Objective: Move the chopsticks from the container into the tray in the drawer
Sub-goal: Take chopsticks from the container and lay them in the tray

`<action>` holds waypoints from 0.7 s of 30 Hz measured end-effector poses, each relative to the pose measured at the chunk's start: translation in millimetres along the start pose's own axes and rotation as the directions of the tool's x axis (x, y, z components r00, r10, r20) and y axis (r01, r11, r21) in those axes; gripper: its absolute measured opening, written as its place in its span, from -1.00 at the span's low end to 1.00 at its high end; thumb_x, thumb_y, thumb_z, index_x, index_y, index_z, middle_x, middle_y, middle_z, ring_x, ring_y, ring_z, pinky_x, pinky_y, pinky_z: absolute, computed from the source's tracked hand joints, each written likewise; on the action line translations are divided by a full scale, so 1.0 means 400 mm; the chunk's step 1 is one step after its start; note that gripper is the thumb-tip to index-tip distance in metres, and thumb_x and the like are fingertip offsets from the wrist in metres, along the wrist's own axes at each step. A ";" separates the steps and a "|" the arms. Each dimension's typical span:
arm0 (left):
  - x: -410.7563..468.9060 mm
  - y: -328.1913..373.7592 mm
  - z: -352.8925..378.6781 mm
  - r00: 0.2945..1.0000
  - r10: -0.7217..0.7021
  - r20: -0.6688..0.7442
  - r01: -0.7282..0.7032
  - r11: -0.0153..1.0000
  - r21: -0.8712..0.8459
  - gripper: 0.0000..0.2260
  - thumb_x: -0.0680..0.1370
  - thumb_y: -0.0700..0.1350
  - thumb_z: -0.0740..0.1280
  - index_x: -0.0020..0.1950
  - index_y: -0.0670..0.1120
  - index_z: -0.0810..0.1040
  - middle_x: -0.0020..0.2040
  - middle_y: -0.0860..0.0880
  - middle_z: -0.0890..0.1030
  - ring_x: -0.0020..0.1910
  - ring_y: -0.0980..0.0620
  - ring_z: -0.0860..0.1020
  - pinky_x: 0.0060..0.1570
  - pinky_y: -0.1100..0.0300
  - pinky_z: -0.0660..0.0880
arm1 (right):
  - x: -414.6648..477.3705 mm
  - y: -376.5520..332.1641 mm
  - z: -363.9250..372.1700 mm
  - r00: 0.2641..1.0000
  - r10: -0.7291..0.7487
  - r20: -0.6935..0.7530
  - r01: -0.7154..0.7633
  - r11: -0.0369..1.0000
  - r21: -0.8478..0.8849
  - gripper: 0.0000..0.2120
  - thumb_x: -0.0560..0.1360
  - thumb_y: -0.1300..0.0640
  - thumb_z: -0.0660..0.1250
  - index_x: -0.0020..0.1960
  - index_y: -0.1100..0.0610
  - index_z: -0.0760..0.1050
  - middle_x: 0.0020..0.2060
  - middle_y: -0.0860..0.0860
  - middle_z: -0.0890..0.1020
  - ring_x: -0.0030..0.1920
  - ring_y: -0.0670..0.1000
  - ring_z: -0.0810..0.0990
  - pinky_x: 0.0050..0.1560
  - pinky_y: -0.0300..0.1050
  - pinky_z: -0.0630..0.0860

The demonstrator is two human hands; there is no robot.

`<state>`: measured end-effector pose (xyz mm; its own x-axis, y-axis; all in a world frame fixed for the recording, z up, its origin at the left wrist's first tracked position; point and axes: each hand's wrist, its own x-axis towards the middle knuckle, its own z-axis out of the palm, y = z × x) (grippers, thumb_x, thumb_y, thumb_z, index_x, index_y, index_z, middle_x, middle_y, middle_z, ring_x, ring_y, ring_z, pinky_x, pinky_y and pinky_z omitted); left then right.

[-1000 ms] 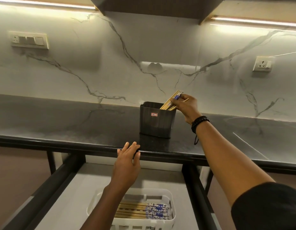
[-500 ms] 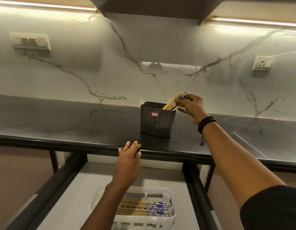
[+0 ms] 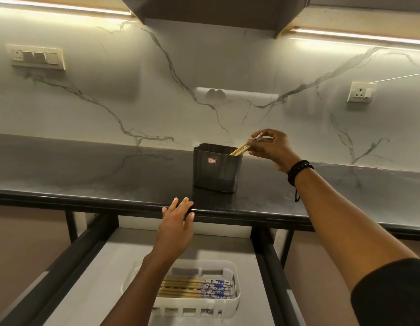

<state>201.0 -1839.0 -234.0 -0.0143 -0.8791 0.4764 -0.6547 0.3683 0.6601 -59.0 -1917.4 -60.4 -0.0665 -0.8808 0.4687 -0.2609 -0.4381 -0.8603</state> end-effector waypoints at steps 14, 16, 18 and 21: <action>0.002 -0.002 -0.003 0.999 0.037 0.020 -0.038 0.998 0.052 -0.61 0.64 -0.04 0.17 0.47 -0.02 0.29 0.52 0.02 0.23 0.55 0.03 0.01 0.48 0.06 -0.11 | 0.012 -0.105 -0.033 0.977 -0.199 -0.077 0.190 0.976 -0.105 -0.72 0.37 0.27 0.55 0.01 0.36 0.59 -0.11 0.33 0.67 -0.12 0.21 0.72 -0.11 0.02 0.68; -0.001 -0.002 -0.003 0.999 0.043 0.027 -0.045 0.996 0.076 -0.59 0.63 -0.02 0.16 0.48 -0.01 0.27 0.53 0.02 0.19 0.55 0.03 -0.01 0.48 0.07 -0.12 | 0.011 -0.132 -0.043 0.970 -0.222 -0.093 0.211 0.970 -0.118 -0.73 0.37 0.28 0.54 0.00 0.37 0.59 -0.11 0.33 0.67 -0.12 0.21 0.72 -0.10 0.04 0.68; -0.005 -0.003 -0.002 0.998 0.042 0.039 -0.046 0.994 0.096 -0.58 0.63 0.00 0.16 0.49 -0.01 0.25 0.54 0.03 0.16 0.55 0.03 -0.03 0.47 0.08 -0.13 | 0.010 -0.151 -0.052 0.966 -0.230 -0.122 0.216 0.969 -0.118 -0.73 0.37 0.28 0.54 0.00 0.38 0.58 -0.12 0.33 0.67 -0.12 0.21 0.72 -0.08 0.08 0.67; -0.012 -0.002 -0.003 0.998 0.039 0.042 -0.043 0.994 0.102 -0.57 0.63 0.02 0.15 0.50 0.00 0.23 0.55 0.03 0.14 0.55 0.04 -0.04 0.48 0.08 -0.12 | 0.001 -0.166 -0.062 0.953 -0.239 -0.184 0.220 0.968 -0.120 -0.74 0.36 0.26 0.56 -0.01 0.34 0.60 -0.15 0.29 0.68 -0.15 0.18 0.73 -0.08 0.12 0.67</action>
<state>202.5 -1834.6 -236.1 -0.0718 -0.8761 0.4767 -0.7272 0.3731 0.5761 -65.4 -1884.1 1.9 -0.1783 -0.7020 0.6895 -0.3830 -0.5959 -0.7058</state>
